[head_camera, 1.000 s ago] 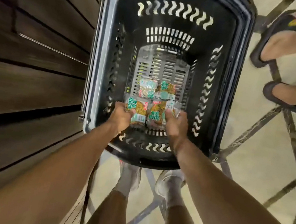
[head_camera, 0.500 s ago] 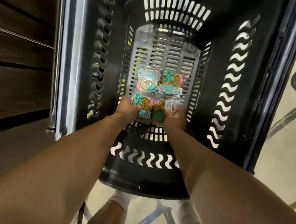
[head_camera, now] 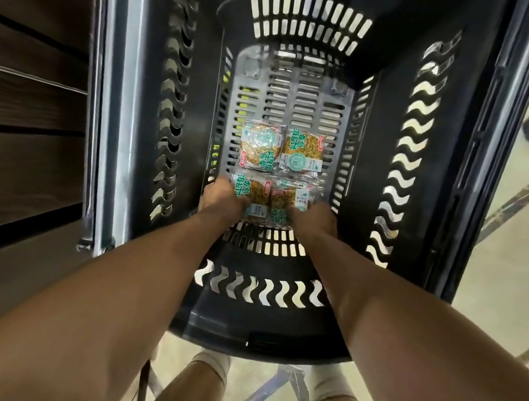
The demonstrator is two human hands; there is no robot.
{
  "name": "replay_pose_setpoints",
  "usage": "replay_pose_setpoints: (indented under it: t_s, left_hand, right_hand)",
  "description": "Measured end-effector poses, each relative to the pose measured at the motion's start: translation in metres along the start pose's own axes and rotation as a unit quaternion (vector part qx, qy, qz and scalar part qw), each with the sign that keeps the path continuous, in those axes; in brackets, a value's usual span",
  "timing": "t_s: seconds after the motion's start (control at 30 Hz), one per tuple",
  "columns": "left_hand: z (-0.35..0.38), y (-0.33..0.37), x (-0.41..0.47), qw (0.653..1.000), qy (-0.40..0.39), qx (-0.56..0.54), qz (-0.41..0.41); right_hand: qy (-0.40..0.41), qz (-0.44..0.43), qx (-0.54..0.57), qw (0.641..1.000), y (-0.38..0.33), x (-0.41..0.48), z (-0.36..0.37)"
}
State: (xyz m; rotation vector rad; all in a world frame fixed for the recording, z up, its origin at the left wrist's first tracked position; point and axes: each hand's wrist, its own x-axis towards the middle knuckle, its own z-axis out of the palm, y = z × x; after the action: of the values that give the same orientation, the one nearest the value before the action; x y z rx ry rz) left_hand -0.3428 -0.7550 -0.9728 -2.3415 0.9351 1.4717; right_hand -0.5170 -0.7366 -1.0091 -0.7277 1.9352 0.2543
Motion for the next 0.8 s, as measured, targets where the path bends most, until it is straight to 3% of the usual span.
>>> replay_pose_setpoints:
  t_s: [0.13, 0.27, 0.47, 0.67, 0.8]
  left_hand:
    - [-0.010, 0.006, -0.015, 0.999, -0.038, -0.007, -0.014]
    - [-0.031, 0.021, -0.057, 1.000, -0.018, 0.013, 0.002]
    - [-0.102, 0.078, -0.162, 0.997, 0.002, 0.054, 0.054]
    - [-0.211, 0.147, -0.311, 0.941, 0.120, 0.255, 0.188]
    - [-0.268, 0.180, -0.404, 0.909, 0.205, 0.292, 0.217]
  right_hand:
    - [-0.043, 0.014, 0.037, 0.998, -0.008, -0.013, -0.014]
    - [-0.036, 0.011, 0.039, 0.999, -0.021, -0.050, -0.050]
    - [0.000, -0.128, -0.006, 0.992, -0.062, -0.166, -0.150]
    - [0.097, -0.256, -0.170, 0.947, -0.111, -0.302, -0.278]
    - [0.164, -0.304, -0.246, 0.906, -0.145, -0.400, -0.361]
